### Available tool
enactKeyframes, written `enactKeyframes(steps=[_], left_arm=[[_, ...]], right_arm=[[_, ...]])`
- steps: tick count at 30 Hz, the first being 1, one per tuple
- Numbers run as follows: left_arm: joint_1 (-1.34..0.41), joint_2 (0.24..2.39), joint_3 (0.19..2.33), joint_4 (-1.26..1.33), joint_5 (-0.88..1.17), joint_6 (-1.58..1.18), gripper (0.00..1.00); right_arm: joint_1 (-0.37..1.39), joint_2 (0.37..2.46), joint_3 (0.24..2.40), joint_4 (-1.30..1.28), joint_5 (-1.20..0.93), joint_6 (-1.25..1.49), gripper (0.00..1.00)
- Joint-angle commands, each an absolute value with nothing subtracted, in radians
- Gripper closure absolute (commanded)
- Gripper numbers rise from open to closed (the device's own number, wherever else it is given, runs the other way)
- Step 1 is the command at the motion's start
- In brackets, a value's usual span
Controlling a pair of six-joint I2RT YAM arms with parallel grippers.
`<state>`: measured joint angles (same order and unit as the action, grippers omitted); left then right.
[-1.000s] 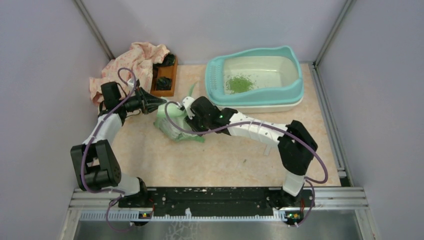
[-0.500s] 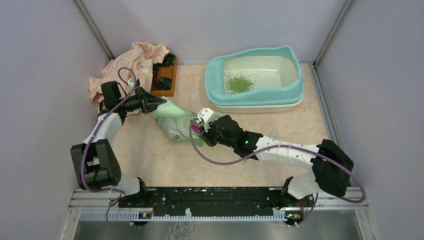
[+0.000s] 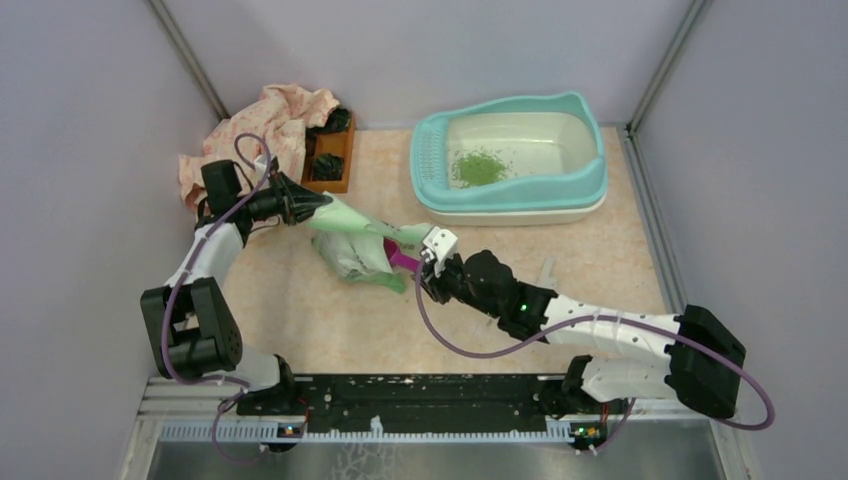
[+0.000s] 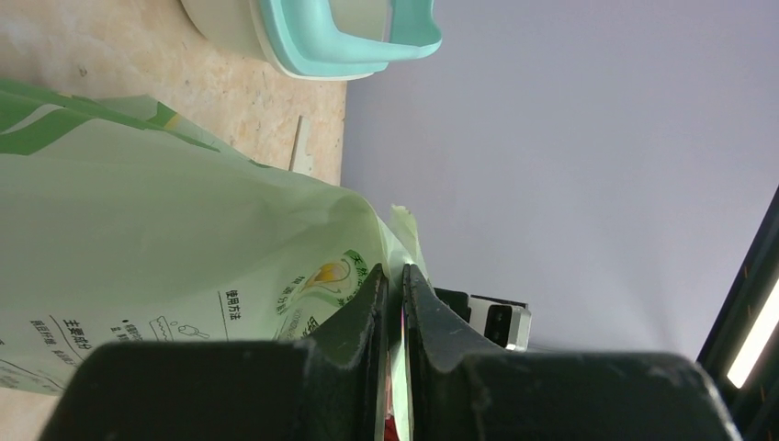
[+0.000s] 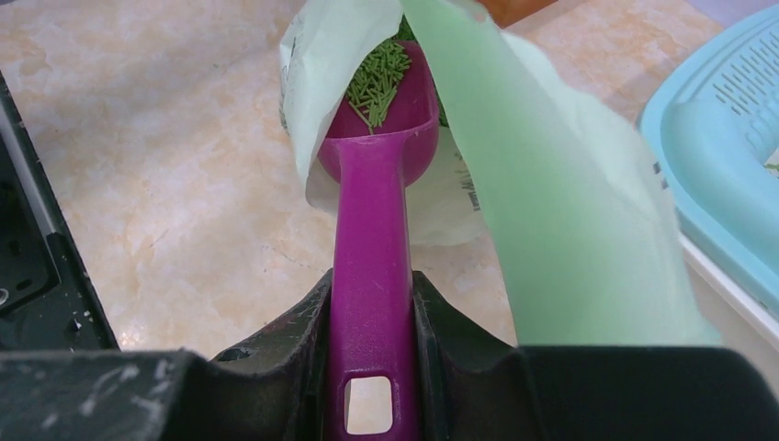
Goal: Fill the litter box with clean litter
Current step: 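Scoop the cat litter from the cat litter bag.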
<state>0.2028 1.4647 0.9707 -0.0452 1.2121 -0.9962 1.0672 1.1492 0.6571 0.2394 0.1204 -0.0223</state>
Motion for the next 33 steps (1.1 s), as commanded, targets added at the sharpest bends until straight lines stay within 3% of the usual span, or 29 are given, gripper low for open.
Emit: enactKeyframes(steps=[1,33], left_arm=[[0.204,1.472,1.018,-0.068,1.19,-0.962,0.85],[0.203,1.478,1.14,-0.146,1.154,-0.964,0.85]], right_arm=[[1.092,1.069,0.606,0.39,0.127,-0.008,1.0],[1.122,0.69,0.358,0.355,0.242,0.058,1.0]])
